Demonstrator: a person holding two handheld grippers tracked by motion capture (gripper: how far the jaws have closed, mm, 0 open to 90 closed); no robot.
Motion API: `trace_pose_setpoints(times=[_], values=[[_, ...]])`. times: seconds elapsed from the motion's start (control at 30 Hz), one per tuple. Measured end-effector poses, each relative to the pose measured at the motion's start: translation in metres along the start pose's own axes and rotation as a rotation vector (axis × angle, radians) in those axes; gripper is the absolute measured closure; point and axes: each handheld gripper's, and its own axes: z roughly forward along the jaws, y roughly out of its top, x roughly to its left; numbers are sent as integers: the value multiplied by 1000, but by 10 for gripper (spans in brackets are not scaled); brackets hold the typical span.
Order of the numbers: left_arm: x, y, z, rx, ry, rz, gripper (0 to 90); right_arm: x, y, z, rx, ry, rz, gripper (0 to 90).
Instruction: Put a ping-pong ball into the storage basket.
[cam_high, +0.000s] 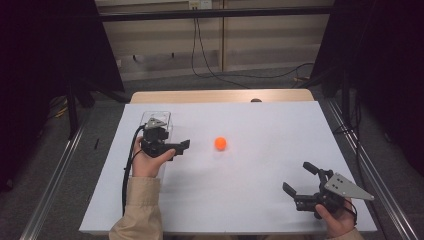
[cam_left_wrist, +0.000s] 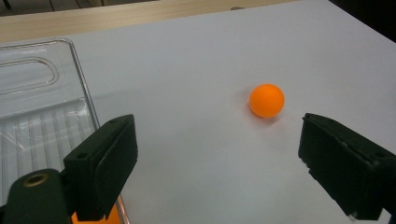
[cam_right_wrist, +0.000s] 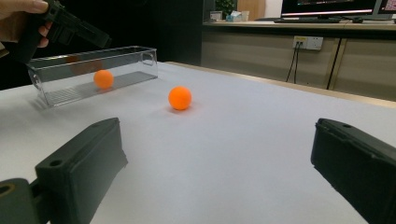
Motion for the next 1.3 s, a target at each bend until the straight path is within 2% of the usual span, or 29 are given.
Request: trace_pose_setpoints(times=[0.23, 0.63, 1.03, 1.07, 1.3], values=[[-3, 0, 4, 1, -11, 13, 115, 0, 0, 0, 0, 0, 2, 18], [-6, 0, 10, -8, -22, 9, 110, 0, 0, 0, 1, -1, 2, 17], [-15, 1, 19, 3, -36, 37, 109, 0, 0, 1, 4, -1, -3, 18], [-16, 1, 19, -2, -37, 30, 109, 0, 0, 1, 4, -1, -3, 18], [-20, 2, 25, 3, -44, 42, 108, 0, 0, 1, 4, -2, 0, 18]])
